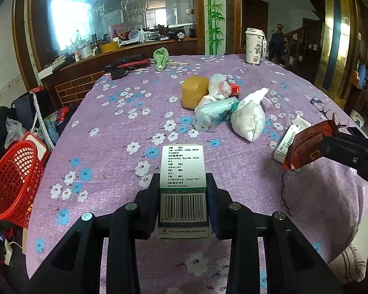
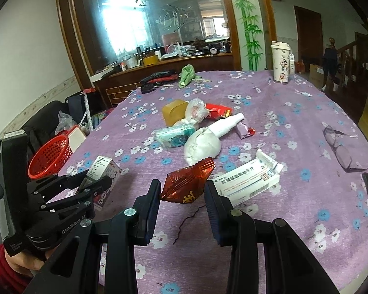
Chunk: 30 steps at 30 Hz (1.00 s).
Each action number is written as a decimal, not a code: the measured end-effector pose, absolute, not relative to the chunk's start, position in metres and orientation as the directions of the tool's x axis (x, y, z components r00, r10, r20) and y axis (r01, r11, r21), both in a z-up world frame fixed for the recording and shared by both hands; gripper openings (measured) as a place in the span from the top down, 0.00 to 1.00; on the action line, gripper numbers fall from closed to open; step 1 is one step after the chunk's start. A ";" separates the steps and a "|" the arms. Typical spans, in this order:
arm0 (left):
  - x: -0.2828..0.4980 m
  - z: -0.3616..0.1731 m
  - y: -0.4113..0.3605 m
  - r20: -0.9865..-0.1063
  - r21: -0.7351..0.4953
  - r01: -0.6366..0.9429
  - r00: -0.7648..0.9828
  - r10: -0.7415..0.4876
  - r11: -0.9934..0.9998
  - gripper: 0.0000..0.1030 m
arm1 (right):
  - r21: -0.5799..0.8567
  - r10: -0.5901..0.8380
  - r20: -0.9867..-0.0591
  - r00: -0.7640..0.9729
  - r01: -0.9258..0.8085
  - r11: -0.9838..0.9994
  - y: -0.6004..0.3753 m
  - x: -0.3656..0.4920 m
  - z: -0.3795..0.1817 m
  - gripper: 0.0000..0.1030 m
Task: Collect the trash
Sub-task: 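Lift the wrapper with the right gripper while the left gripper holds the box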
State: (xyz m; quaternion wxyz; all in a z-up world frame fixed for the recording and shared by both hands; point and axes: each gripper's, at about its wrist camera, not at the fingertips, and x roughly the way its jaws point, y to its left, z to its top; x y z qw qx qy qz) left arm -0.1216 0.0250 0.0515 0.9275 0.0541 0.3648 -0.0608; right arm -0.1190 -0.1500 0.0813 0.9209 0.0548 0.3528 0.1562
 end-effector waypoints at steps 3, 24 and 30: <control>-0.122 0.052 0.029 -0.680 0.068 0.136 0.731 -0.054 0.988 0.68 | 0.211 0.334 -0.633 0.698 -0.260 0.942 -0.146 -0.117 0.081 0.62; -0.126 0.057 0.057 -0.660 0.074 0.067 0.751 -0.002 0.995 0.68 | 0.206 0.379 -0.649 0.659 -0.328 0.922 -0.111 -0.106 0.085 0.62; -0.129 0.059 0.063 -0.653 0.073 0.055 0.757 0.006 0.996 0.68 | 0.201 0.384 -0.650 0.656 -0.339 0.919 -0.104 -0.104 0.088 0.62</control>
